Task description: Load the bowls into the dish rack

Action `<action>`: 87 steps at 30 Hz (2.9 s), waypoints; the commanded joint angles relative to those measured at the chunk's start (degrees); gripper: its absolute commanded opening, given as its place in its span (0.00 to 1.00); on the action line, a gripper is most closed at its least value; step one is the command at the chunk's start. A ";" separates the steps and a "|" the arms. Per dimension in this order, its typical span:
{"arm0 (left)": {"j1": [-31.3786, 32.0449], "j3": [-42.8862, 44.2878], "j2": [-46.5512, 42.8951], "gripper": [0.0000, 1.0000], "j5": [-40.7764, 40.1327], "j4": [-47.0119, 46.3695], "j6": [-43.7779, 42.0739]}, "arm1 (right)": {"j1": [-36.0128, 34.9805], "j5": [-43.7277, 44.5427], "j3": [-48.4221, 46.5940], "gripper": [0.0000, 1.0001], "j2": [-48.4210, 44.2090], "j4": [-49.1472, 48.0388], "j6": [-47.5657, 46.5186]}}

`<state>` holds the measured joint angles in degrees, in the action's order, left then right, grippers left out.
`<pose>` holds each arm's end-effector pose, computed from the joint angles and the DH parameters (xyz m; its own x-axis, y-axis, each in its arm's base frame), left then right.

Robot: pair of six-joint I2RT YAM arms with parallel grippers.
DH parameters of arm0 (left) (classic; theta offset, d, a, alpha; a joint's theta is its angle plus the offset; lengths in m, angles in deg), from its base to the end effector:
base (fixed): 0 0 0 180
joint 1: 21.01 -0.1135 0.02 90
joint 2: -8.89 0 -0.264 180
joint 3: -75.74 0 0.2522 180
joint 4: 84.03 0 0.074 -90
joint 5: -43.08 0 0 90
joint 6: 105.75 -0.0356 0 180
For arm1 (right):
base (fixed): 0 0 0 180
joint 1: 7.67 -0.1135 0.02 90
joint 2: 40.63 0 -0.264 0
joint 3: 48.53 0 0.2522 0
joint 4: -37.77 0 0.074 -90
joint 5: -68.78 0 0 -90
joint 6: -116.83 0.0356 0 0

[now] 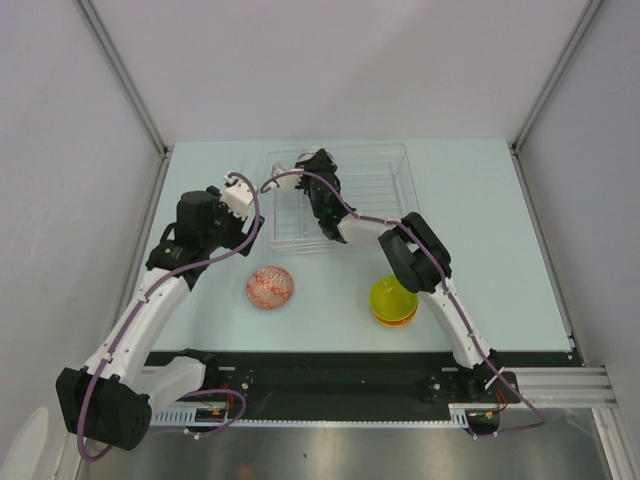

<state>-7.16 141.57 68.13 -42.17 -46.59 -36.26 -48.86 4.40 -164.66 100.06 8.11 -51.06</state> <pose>0.2221 -0.0578 0.3132 -0.3586 0.4480 -0.8190 0.4625 0.8473 0.2610 0.4310 0.3568 0.1854 0.2777 -0.9285 -0.2465 0.0088 0.2591 -0.9658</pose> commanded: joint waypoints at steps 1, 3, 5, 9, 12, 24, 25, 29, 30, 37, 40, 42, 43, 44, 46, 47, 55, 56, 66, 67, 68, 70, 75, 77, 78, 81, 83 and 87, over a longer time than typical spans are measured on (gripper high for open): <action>-0.57 2.15 -0.45 0.92 0.96 -1.27 0.30 | -1.00 -0.67 -0.02 0.26 -2.96 4.39 2.39; -0.57 2.15 -0.27 0.92 0.96 -1.36 0.38 | -1.00 -0.67 -0.03 0.31 -3.05 5.71 2.21; -0.57 2.33 -0.09 0.92 0.96 -1.45 0.39 | -1.00 -0.84 -0.03 0.36 -3.13 7.29 2.30; -0.57 2.51 0.26 0.92 1.13 -1.44 0.47 | -1.00 -0.58 -0.46 0.52 -3.31 10.72 2.56; -0.57 2.51 0.43 0.92 1.22 -1.53 0.56 | -1.00 -0.40 -1.69 0.62 -3.48 15.37 4.14; -0.57 2.51 0.26 0.92 1.49 -1.36 0.82 | -0.30 -2.24 -9.51 0.83 -4.72 36.90 8.80; -0.57 2.51 0.26 0.92 1.49 -1.36 0.83 | -0.21 -2.51 -10.39 0.83 -4.80 40.31 9.15; -0.57 2.59 0.26 0.92 1.57 -1.36 0.56 | -0.03 -4.44 -15.39 0.90 -4.89 49.82 10.91; -0.57 2.59 0.35 0.92 1.57 -1.27 0.47 | 0.06 -4.62 -16.36 0.91 -4.89 53.32 11.44; -0.66 3.47 0.44 0.93 1.49 -0.30 -0.14 | 0.41 -7.08 -21.20 0.93 -5.06 65.56 12.76; -0.66 3.56 0.61 0.93 1.84 -0.04 -0.67 | 0.76 -8.84 -22.35 0.93 -5.77 69.25 13.28; -0.66 3.47 0.96 0.94 2.01 0.31 -1.19 | 0.85 -10.86 -23.22 0.94 -6.91 73.19 14.16; -0.66 3.30 1.14 0.95 2.10 0.49 -1.98 | 0.93 -11.38 -24.53 0.94 -7.17 74.69 14.51; -0.66 3.21 1.49 0.97 2.28 0.75 -2.34 | 1.11 -12.35 -25.16 0.94 -7.87 76.27 14.87; -0.93 2.95 2.45 1.00 3.15 1.45 -3.47 | 1.37 -13.32 -26.99 0.94 -8.67 80.49 15.48; -0.93 2.86 2.80 1.00 3.42 1.80 -3.83 | 1.81 -14.54 -27.53 0.94 -9.71 82.94 16.44; -1.28 2.24 7.55 1.00 8.78 8.57 -7.96 | 5.68 -21.39 -25.79 0.94 -20.34 88.24 28.13; -1.28 2.16 8.16 1.00 9.48 9.79 -8.22 | 6.29 -22.63 -23.86 0.94 -21.93 87.98 29.62; -1.63 -0.65 9.75 0.97 10.54 16.04 -11.39 | 13.32 -32.04 -3.48 0.94 -42.50 83.15 40.71; -1.63 -1.18 9.75 0.97 10.71 16.04 -11.30 | 13.94 -32.74 -2.15 0.94 -44.77 83.06 41.67; -1.63 -1.79 9.75 0.97 10.63 15.87 -11.39 | 14.20 -33.27 -1.00 0.94 -45.84 82.88 42.02; -1.63 -3.20 10.63 0.96 11.59 15.96 -12.09 | 14.38 -34.24 3.04 0.94 -49.25 81.83 42.82; -1.72 -6.54 13.44 0.95 10.89 13.24 -12.71 | 14.47 -38.01 10.60 0.94 -56.30 79.81 45.01; -1.81 -6.90 14.93 0.94 10.89 12.36 -12.80 | 14.38 -39.07 13.76 0.94 -59.45 78.76 45.63; -1.89 -7.16 15.28 0.94 11.06 11.92 -12.71 | 14.30 -40.21 14.99 0.94 -60.52 78.32 46.15; -1.89 -7.42 17.30 0.93 11.68 10.69 -12.36 | 14.38 -42.75 18.34 0.94 -63.59 77.61 46.86; -1.89 -7.43 19.05 0.90 12.03 9.99 -12.27 | 14.29 -43.99 20.09 0.93 -64.65 78.31 46.95; -1.89 -7.08 21.52 0.80 13.09 9.28 -12.18 | 13.77 -48.20 23.08 0.93 -66.32 79.98 47.30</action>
<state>-8.58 134.23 87.82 -31.85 -35.00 -47.76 -34.61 -38.28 -144.09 35.64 88.92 -5.51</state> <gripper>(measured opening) 0.846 0.936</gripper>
